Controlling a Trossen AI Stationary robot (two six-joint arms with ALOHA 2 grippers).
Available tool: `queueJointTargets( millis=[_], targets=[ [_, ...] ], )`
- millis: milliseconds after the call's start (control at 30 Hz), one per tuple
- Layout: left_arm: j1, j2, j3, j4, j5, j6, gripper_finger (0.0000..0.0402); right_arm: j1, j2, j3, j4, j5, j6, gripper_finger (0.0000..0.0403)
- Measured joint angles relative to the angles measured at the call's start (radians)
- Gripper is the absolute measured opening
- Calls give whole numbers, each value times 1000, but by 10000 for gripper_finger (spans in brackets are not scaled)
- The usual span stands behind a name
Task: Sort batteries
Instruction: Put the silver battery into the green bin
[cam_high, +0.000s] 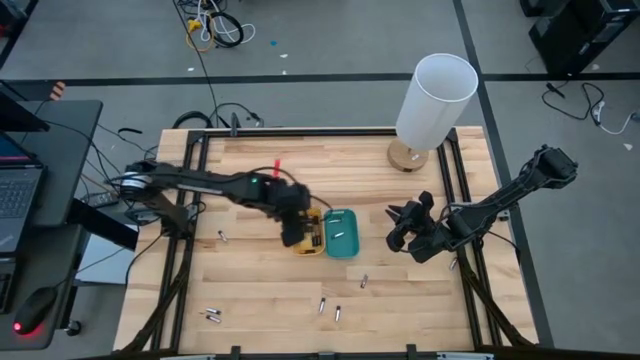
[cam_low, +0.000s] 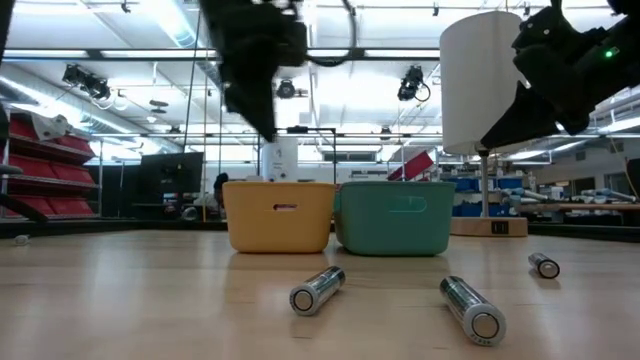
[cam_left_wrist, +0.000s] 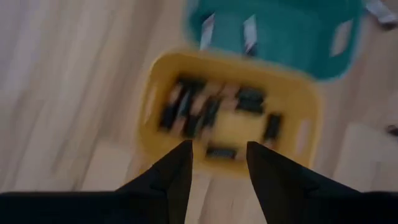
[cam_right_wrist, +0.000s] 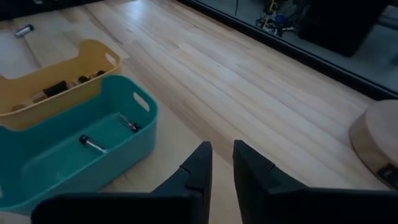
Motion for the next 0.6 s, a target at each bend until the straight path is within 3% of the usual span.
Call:
queueJointTargets(
  millis=[100, 267, 467, 600],
  targets=[
    [-37, -76, -77, -47, -58, -142, 168, 3, 0, -13, -9, 0, 27, 54],
    [-96, -176, -222, -136, -71, -406, 171, -5, 1, -63, 19, 0, 59, 55],
    [-133, -238, -398, -233, -22, -688, 203, -24, 0, -74, 36, -12, 95, 52],
    [-141, -240, -474, -238, 28, -733, 229, -26, 0, -74, 64, -31, 69, 54]
  ],
)
